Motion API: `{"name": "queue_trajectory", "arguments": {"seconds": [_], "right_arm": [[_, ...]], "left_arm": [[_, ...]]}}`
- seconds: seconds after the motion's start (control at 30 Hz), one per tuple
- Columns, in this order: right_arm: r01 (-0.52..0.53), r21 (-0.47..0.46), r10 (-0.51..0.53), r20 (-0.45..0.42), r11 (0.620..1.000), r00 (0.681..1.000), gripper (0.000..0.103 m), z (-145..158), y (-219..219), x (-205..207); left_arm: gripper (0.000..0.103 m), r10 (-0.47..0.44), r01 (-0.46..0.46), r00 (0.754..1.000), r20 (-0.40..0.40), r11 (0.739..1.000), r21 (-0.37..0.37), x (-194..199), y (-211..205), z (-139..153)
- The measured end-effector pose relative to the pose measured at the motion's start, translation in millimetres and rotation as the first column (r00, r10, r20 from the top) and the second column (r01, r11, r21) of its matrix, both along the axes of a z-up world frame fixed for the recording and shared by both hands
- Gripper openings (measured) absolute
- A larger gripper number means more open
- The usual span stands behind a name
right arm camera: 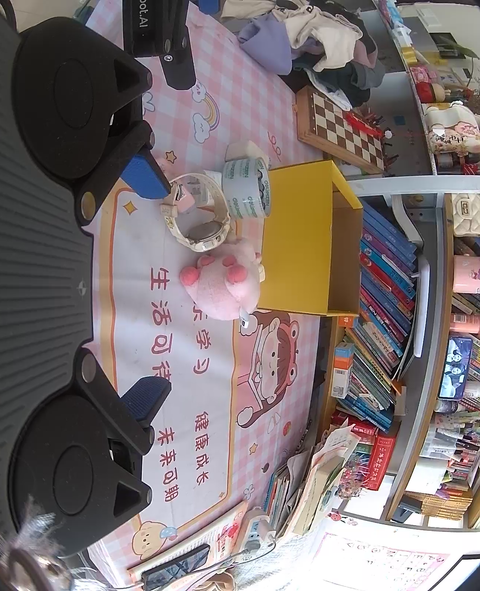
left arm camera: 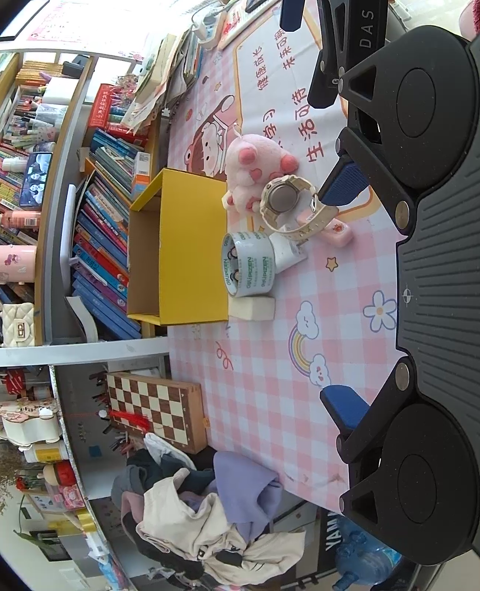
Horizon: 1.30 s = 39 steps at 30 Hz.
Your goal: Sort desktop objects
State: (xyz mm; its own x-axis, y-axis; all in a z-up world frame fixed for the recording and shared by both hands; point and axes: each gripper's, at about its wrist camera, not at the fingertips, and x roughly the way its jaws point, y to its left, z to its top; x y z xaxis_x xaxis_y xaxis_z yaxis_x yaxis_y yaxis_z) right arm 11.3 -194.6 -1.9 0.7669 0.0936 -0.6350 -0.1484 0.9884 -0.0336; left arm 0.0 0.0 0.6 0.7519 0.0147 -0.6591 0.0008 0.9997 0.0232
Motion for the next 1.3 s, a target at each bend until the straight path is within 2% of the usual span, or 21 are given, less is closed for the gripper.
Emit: {"name": "queue_trajectory", "arguments": {"seconds": [0.23, 1.3], "right_arm": [[-0.002, 0.003, 0.002, -0.005, 1.000, 1.000, 0.103, -2.9, 1.4, 0.0], [0.000, -0.003, 0.000, -0.008, 1.000, 1.000, 0.103, -2.7, 2.7, -0.9]], "left_arm": [[0.103, -0.006, 0.006, 1.000, 0.011, 1.000, 0.002, -3.4, 0.1, -6.6], [0.103, -0.010, 0.010, 1.000, -0.003, 1.000, -0.007, -1.3, -1.1, -3.2]]}}
